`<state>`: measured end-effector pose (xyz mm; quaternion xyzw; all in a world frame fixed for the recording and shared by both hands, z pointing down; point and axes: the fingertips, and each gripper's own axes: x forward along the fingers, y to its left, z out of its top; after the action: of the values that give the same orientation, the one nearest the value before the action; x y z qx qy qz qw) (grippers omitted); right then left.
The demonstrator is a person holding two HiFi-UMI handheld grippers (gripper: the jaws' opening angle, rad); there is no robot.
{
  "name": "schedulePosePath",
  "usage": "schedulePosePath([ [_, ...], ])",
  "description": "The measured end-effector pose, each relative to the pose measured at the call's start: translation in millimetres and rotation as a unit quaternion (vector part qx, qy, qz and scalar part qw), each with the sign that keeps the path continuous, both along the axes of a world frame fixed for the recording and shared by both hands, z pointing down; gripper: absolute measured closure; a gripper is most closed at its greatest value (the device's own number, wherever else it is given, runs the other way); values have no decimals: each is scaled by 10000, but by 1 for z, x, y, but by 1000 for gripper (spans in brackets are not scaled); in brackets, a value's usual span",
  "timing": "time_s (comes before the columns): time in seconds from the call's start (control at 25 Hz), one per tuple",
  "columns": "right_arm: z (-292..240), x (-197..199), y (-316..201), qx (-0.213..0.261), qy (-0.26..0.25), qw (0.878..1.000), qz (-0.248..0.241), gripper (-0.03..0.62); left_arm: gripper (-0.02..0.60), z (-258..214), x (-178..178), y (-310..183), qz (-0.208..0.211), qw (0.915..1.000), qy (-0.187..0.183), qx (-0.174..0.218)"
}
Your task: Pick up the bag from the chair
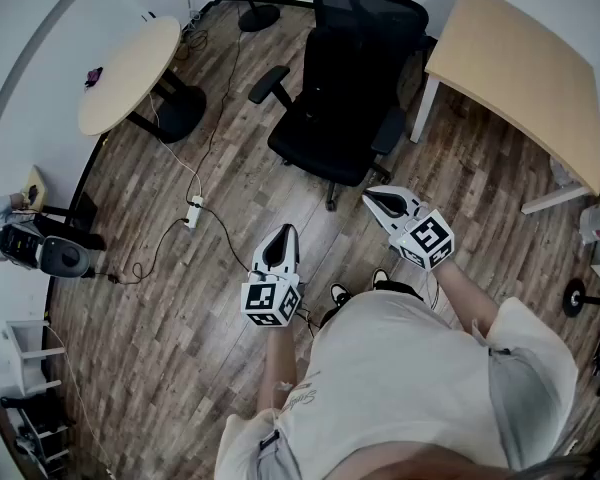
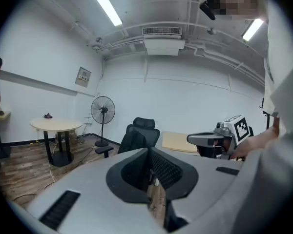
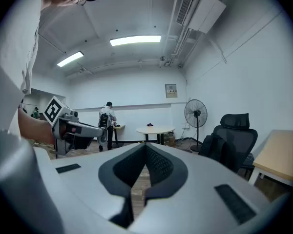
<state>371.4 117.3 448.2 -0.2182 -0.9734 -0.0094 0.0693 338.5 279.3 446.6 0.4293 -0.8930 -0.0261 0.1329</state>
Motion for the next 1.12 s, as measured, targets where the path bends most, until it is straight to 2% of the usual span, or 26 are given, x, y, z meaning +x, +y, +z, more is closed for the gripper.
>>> schedulePosePath([
  [0.24, -16, -9, 8, -172, -271, 9994, 147, 599, 555, -2, -12, 10, 46, 10000, -37, 40],
  [0.48, -19, -15, 21, -149, -224, 9992, 287, 599, 555, -10, -22, 26, 131, 9997, -122, 167],
  [0.88, 25, -18, 65, -188, 311, 9988, 330, 599, 555, 21, -36, 69, 201, 9996, 127, 119],
  [1.12, 38, -47, 65, -273, 536, 9977, 314, 599, 555, 40, -61, 71, 134, 9990, 423, 89],
])
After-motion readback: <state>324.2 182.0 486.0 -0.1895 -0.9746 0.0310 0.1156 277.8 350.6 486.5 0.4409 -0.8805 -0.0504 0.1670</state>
